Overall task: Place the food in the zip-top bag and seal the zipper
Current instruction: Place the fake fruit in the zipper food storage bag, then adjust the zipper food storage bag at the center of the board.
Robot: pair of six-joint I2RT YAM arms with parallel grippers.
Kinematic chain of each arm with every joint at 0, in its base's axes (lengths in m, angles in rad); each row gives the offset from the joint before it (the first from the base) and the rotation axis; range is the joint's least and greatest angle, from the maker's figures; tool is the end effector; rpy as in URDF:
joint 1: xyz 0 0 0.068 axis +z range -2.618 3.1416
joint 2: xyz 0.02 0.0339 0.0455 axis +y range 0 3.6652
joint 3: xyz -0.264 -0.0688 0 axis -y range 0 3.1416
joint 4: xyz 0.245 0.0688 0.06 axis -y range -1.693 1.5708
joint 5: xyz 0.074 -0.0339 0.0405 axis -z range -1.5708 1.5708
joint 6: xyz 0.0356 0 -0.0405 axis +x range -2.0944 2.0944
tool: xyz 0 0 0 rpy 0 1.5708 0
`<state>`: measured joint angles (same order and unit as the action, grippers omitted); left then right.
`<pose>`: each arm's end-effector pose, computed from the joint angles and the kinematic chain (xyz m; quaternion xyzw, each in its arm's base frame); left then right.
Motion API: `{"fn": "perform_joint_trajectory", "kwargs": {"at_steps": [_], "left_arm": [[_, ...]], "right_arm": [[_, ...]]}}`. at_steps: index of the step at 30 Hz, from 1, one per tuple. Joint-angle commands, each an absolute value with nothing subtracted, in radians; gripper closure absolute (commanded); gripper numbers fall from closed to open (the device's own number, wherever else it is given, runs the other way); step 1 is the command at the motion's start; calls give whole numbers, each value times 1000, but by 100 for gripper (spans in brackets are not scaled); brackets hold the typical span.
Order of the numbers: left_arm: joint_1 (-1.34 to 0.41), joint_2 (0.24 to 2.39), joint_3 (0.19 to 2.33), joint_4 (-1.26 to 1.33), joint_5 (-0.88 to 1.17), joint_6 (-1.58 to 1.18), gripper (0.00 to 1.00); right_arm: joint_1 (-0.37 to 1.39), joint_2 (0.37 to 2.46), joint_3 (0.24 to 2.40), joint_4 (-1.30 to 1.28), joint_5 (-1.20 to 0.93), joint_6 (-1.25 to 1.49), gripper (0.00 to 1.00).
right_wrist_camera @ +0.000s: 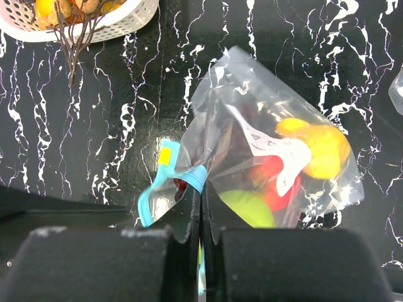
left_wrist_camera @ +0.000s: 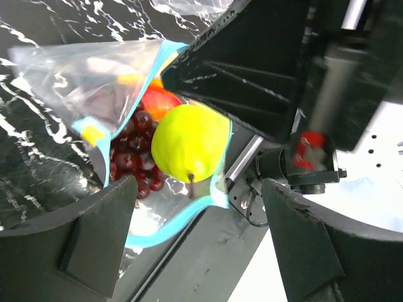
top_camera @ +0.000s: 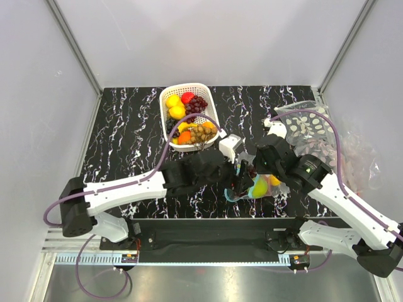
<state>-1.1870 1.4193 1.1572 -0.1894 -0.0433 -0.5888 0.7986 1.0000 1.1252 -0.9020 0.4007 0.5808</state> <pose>0.1253 -0.3063 0.3211 0.2387 0.8130 -0.4002 0.3492 0.1419 0.1258 0.3509 -0.0217 0.9068 0.0995 0.4091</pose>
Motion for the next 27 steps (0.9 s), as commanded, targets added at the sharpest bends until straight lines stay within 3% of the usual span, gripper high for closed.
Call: {"fn": "perform_joint_trajectory", "kwargs": {"at_steps": [1,8,18,27], "left_arm": [[-1190,1330,1169,-261,-107,-561,14],[-1135,1299,1098,-313,-150,-558,33],[-1065,1428,1071,-259,-104,-554,33],[-1063,1474,968,-91,-14,-643,47]], "right_arm": [[805,996,1166,-848,426,591,100],[804,999,1172,-850,422,594,100],[804,999,1169,-851,405,600,100],[804,997,1170,-856,414,595,100]]}}
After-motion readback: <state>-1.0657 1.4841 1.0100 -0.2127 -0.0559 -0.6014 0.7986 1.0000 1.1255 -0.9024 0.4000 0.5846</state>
